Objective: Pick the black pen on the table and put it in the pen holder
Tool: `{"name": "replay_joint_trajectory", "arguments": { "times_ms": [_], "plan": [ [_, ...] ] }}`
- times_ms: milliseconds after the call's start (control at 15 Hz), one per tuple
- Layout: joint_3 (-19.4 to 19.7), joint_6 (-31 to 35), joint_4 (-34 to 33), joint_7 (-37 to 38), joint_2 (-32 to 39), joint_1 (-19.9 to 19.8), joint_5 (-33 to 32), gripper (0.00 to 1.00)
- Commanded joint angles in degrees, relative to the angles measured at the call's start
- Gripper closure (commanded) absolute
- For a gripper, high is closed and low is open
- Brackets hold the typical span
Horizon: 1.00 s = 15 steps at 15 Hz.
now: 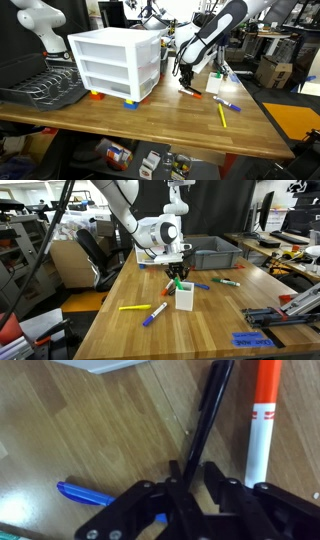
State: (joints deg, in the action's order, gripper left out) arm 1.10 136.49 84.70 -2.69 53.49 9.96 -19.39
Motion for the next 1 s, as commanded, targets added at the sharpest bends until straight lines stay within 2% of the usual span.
{"name": "replay_joint_trajectory", "arguments": {
  "times_ms": [0,133,267,533,933],
  "plan": [
    [0.1,-1.7,-0.48,-1.35,1.23,-0.71,1.32,0.98],
    [-0.13,-2.27,-0.53,-1.46,1.09,-1.01,2.19,1.0],
    [0.41,-2.26,-0.41,-0.68,0.54,-1.16,2.57,0.97],
    [2.47,0.81,3.19,0.75,-3.25,-1.32,1.56,0.97],
    [-0.15,7.65,10.39,2.92,-13.65,-1.8,4.37,0.97]
  ]
}}
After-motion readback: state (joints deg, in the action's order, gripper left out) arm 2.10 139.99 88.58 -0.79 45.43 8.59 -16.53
